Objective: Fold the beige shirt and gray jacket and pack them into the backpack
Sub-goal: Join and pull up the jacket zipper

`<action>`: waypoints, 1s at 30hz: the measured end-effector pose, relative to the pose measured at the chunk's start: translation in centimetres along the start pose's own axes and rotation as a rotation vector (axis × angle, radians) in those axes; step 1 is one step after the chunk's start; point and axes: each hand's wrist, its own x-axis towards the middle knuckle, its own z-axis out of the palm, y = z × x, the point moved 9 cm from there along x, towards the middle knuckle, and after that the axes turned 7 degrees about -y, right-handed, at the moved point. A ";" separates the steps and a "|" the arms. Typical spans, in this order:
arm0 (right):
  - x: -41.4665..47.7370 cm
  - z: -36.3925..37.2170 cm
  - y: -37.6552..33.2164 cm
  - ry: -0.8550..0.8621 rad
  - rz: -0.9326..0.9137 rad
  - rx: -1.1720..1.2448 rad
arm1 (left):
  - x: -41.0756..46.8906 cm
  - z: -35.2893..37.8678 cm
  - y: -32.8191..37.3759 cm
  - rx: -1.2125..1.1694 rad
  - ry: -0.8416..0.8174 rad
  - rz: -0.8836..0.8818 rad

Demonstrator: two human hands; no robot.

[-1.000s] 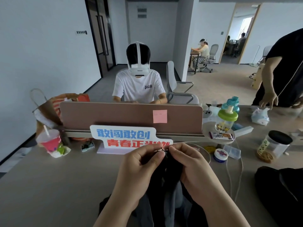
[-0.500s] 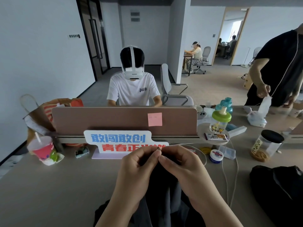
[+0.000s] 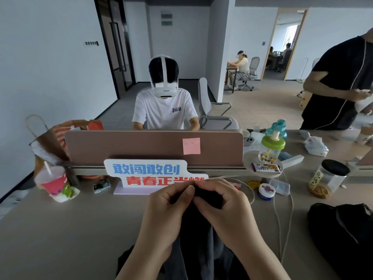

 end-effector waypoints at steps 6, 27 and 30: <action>-0.2 -0.9 0.5 0.096 0.038 0.135 | -0.4 0.6 0.2 -0.012 -0.048 -0.025; -1.3 -2.9 -1.3 0.057 0.046 0.393 | -2.1 0.9 3.4 0.012 -0.049 0.048; -1.4 -2.8 -1.3 0.046 0.062 0.411 | -2.2 1.1 2.9 -0.039 -0.069 -0.008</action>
